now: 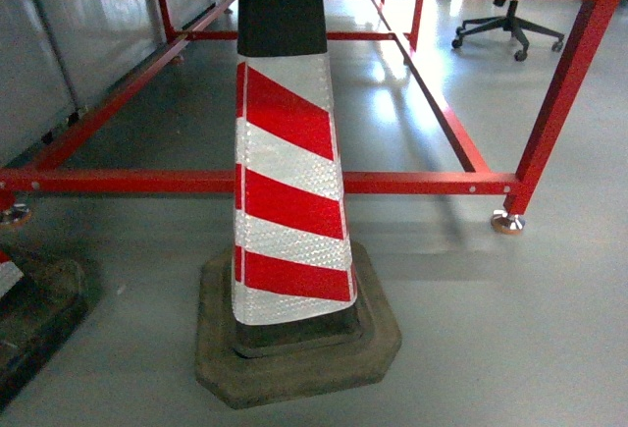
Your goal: Pick blue part to blue bin on bottom shelf
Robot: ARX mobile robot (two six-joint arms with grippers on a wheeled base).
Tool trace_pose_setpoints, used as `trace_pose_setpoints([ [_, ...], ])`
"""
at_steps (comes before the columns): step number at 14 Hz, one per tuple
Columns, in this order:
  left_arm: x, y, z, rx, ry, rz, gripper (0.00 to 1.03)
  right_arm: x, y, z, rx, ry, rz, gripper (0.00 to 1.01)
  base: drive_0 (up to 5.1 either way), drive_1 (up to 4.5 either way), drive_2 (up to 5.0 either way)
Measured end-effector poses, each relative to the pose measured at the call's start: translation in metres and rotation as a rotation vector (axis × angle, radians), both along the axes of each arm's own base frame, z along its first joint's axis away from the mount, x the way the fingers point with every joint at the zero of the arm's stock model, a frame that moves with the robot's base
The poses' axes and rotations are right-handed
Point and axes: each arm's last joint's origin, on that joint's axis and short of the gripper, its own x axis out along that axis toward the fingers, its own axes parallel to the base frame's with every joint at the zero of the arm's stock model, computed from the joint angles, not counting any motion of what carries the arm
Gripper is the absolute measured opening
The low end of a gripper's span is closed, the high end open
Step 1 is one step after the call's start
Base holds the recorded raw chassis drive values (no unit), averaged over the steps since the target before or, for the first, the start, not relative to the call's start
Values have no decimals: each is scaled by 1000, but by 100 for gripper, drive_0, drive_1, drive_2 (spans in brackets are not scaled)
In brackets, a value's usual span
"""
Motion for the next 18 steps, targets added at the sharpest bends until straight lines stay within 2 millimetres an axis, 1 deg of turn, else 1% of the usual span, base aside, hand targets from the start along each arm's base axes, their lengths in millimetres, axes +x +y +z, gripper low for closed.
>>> trace_pose_setpoints([
  [18, 0, 0, 0, 0, 0, 0, 98, 0, 0, 0, 0, 0, 0, 98, 0, 0, 0],
])
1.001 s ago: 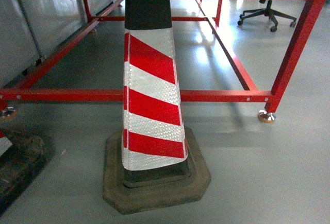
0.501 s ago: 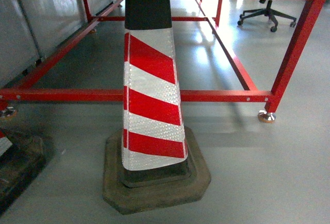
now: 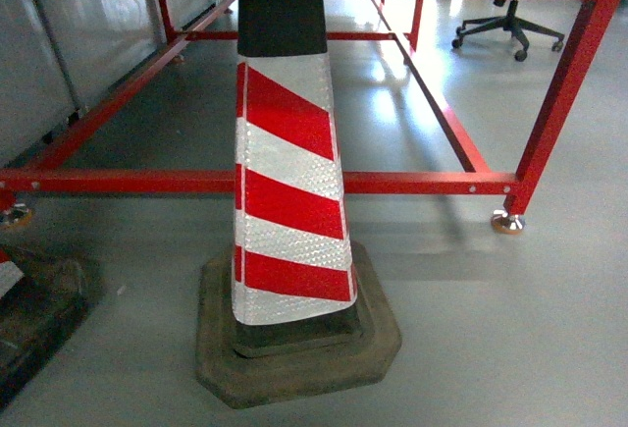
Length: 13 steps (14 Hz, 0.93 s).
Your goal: Pick blue part to blue bin on bottom shelf
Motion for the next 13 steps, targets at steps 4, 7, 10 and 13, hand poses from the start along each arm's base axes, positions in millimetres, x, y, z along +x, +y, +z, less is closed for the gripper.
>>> trace_pose_setpoints([
  [4, 0, 0, 0, 0, 0, 0, 98, 0, 0, 0, 0, 0, 0, 98, 0, 0, 0],
  [7, 0, 0, 0, 0, 0, 0, 98, 0, 0, 0, 0, 0, 0, 98, 0, 0, 0],
  [10, 0, 0, 0, 0, 0, 0, 98, 0, 0, 0, 0, 0, 0, 98, 0, 0, 0],
  [13, 0, 0, 0, 0, 0, 0, 98, 0, 0, 0, 0, 0, 0, 98, 0, 0, 0],
])
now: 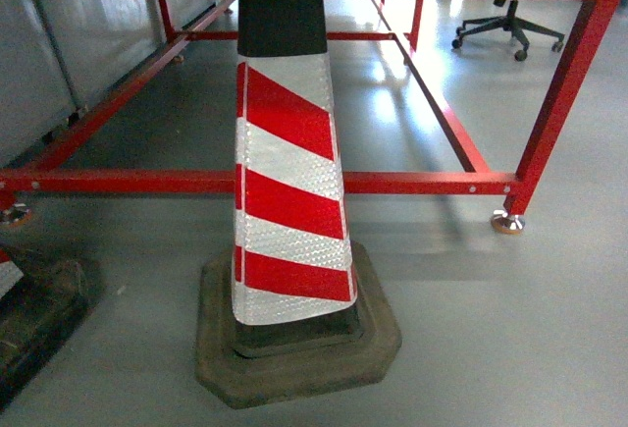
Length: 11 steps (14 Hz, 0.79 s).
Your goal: Pick blue part to blue bin on bottom shelf
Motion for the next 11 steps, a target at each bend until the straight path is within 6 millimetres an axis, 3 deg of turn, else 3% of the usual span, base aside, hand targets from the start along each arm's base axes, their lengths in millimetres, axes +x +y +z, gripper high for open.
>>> trace_pose_setpoints([
  [11, 0, 0, 0, 0, 0, 0, 98, 0, 0, 0, 0, 0, 0, 98, 0, 0, 0],
])
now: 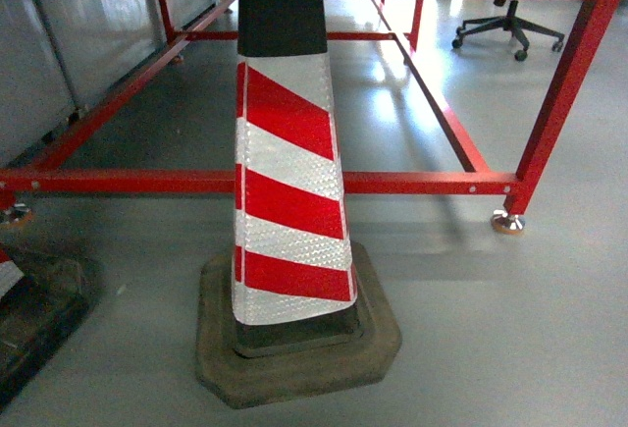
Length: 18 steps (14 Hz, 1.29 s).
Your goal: Pick blue part to blue bin on bottom shelf
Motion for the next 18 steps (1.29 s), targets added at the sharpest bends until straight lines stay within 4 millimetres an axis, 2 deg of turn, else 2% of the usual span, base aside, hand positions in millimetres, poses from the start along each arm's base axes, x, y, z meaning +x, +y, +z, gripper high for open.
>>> trace_pose_setpoints([
  [18, 0, 0, 0, 0, 1, 0, 98, 0, 0, 0, 0, 0, 0, 98, 0, 0, 0],
])
